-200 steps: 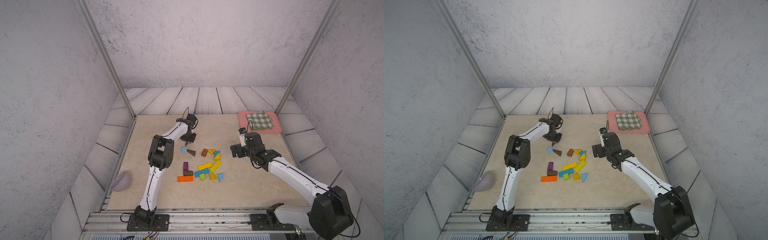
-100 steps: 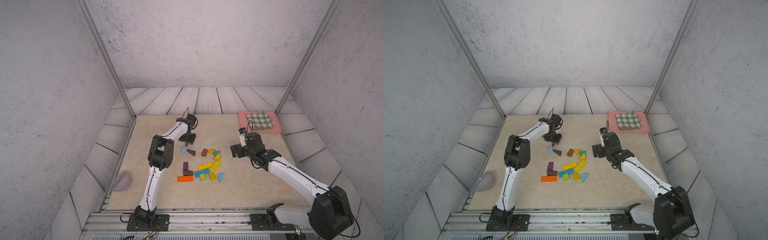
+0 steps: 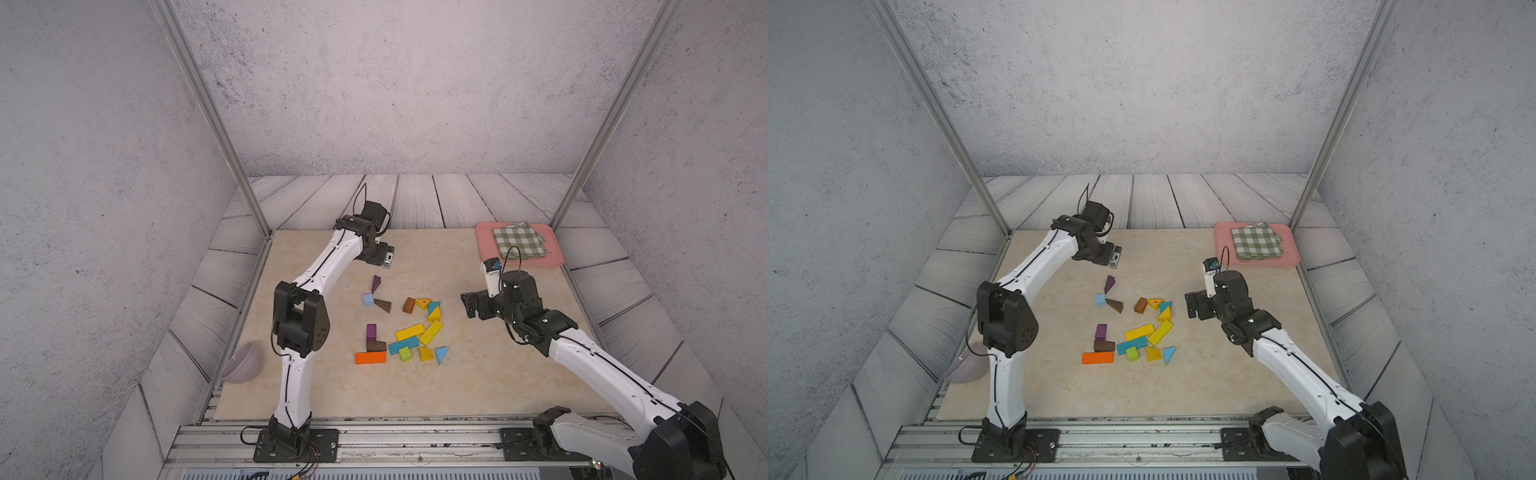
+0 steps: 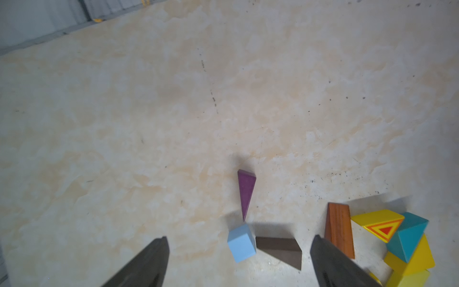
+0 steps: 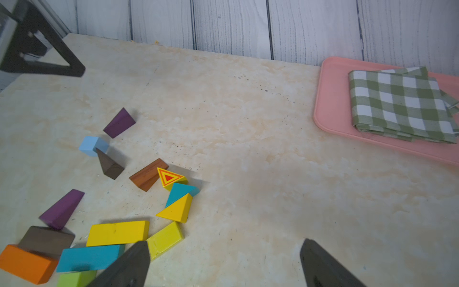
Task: Assemble a small pinwheel with building blocks
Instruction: Assemble the building block at the center of the board, then pick up the building block from the center of the board.
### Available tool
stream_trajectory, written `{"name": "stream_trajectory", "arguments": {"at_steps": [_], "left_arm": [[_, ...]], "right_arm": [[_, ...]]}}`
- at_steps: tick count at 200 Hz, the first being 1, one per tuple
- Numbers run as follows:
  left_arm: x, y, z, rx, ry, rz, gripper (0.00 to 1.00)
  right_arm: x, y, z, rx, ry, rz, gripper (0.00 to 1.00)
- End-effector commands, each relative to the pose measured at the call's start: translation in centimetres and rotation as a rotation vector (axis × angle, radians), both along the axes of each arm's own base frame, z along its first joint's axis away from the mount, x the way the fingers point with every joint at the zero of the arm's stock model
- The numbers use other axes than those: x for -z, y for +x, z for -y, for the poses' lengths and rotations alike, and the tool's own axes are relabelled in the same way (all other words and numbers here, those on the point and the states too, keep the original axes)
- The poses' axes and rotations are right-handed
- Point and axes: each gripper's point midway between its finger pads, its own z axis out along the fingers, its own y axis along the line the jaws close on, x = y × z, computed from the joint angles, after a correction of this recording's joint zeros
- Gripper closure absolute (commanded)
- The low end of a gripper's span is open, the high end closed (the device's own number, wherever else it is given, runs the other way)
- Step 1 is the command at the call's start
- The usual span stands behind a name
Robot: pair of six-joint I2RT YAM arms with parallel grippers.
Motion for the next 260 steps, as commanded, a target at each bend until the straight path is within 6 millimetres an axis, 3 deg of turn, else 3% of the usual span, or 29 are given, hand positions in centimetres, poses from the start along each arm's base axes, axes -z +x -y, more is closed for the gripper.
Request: {"name": "stream_trajectory", "arguments": {"at_steps": [1,20,46,60,88,111,123,139,174,208,260], "left_arm": [[-2.2,-4.6,-2.8,-0.152,-0.034,0.027,0.04],[-2.4,-8.7,-2.3,-0.160,-0.230,0.101,0.04],[1.8,-14.6,-2.5,-0.173,-0.382,0.050,0.06],[4.0,-16.5,-3.0,-0.203,-0.386,-0.010,0.18],[7.9,-19.1,-4.0,-0.239,-0.325,-0.152,0.26],[9.3,-19.9,-5.9,-0.343,-0.270,-0.189,0.23],[9.4,-19.9,-6.8,-0.378,-0.271,-0.185,0.14],[9.5,-19.9,-8.3,-0.436,-0.285,-0.185,0.04],[9.7,-20.2,-11.5,-0.535,-0.319,-0.183,0.04],[9.3,-20.1,-12.3,-0.543,-0.303,-0.143,0.04],[9.7,-20.1,-12.8,-0.545,-0.297,-0.130,0.04]], "right_arm": [[-1.5,-2.1,-2.9,-0.159,0.150,0.003,0.01],[-1.1,-4.0,-5.5,-0.283,0.211,-0.029,0.01],[0.9,-7.7,-9.7,-0.473,0.048,0.013,0.01],[1.9,-9.4,-11.6,-0.566,0.017,0.040,0.04],[3.1,-12.2,-15.6,-0.766,-0.001,0.077,0.15],[5.1,-13.7,-18.7,-0.906,-0.078,0.061,0.20],[6.3,-14.3,-20.4,-0.983,-0.121,0.034,0.22],[7.7,-14.1,-22.2,-1.021,-0.166,-0.001,0.22],[10.8,-12.2,-25.2,-1.037,-0.208,-0.044,0.24],[14.3,-10.4,-27.1,-1.047,-0.295,-0.115,0.34],[16.8,-8.4,-28.2,-1.039,-0.327,-0.187,0.40]]}}
